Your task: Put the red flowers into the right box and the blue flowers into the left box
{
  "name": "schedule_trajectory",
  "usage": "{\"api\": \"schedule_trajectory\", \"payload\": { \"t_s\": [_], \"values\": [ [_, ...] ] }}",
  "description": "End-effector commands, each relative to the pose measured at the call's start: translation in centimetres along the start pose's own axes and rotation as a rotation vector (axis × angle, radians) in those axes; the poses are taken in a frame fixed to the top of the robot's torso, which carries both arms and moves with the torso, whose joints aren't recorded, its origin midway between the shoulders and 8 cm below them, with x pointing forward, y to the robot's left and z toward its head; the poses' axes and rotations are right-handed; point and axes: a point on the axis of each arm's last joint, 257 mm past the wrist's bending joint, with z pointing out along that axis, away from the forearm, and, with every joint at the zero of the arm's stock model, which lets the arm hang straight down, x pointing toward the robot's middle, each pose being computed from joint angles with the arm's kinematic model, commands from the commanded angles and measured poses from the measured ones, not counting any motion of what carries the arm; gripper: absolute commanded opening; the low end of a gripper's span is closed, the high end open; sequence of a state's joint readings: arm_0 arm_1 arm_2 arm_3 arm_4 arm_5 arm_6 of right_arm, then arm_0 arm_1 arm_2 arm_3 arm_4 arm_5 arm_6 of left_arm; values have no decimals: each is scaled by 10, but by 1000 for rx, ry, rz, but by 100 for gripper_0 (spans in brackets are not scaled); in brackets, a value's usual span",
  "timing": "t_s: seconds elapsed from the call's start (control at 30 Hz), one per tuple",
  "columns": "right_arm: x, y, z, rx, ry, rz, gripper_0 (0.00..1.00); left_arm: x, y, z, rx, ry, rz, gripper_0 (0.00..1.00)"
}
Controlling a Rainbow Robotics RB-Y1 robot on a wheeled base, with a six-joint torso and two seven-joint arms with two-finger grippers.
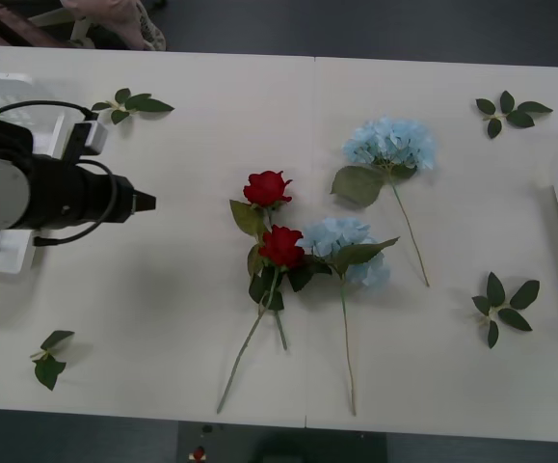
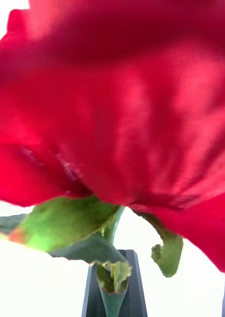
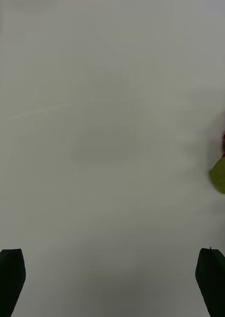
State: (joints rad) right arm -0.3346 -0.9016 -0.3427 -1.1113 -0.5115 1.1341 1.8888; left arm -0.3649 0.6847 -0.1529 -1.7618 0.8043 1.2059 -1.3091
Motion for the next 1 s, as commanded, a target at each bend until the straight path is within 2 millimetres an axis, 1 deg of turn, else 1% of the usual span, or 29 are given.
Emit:
{"api": "schedule_trajectory", "payload": {
  "t_s": [0.03, 0.1, 0.13, 0.2, 0.23, 0.3, 0.33, 0.4, 0.47, 0.53, 0.57, 0.7, 0.77, 0.8, 0.83, 0.93, 0.97, 1.0],
  "values": [
    [-13, -6, 4, 24, -38, -34, 4, -22, -37, 11, 4, -37, -44, 100],
    [-14, -3, 6, 19, -42, -32, 9, -21, -46, 19, -4, -33, -58, 100],
    [-13, -1, 7, 15, -41, -34, 15, -20, -51, 24, -11, -31, -59, 100],
    [-13, 1, 7, 10, -41, -33, 31, -19, -57, 30, -23, -27, -53, 100],
    [-14, 1, 6, 6, -44, -32, 43, -16, -60, 36, -33, -18, -36, 100],
    [-15, 4, 6, -5, -48, -30, 58, -13, -68, 45, -43, -4, -8, 100],
    [-16, 6, 6, -13, -50, -27, 62, -11, -69, 47, -47, 3, -1, 100],
    [-18, 14, 6, -41, -60, -21, 79, -11, -82, 57, -47, 18, 12, 100],
    [-22, 21, 2, -66, -64, -22, 87, -10, -88, 64, -53, 29, 15, 100],
    [-27, 32, -6, -101, -63, -28, 91, -12, -96, 70, -54, 33, 15, 100],
    [-28, 38, -11, -120, -56, -28, 92, -13, -100, 73, -53, 38, 15, 100],
    [-41, 68, -43, -221, -49, -49, 92, -11, -121, 85, -34, 63, -2, 100],
    [-46, 80, -57, -255, -50, -66, 92, -11, -128, 87, -25, 59, -10, 100],
    [-49, 89, -69, -284, -51, -77, 92, -11, -136, 88, -11, 57, -17, 100],
    [-51, 94, -76, -303, -52, -84, 92, -11, -139, 89, -7, 57, -21, 100],
    [-60, 113, -100, -354, -66, -118, 92, -5, -150, 91, 5, 67, -17, 100],
    [-62, 116, -105, -363, -70, -125, 92, -4, -152, 92, 7, 70, -14, 100],
    [-66, 126, -117, -389, -77, -138, 92, -1, -159, 93, 11, 76, -9, 100]
  ]
}}
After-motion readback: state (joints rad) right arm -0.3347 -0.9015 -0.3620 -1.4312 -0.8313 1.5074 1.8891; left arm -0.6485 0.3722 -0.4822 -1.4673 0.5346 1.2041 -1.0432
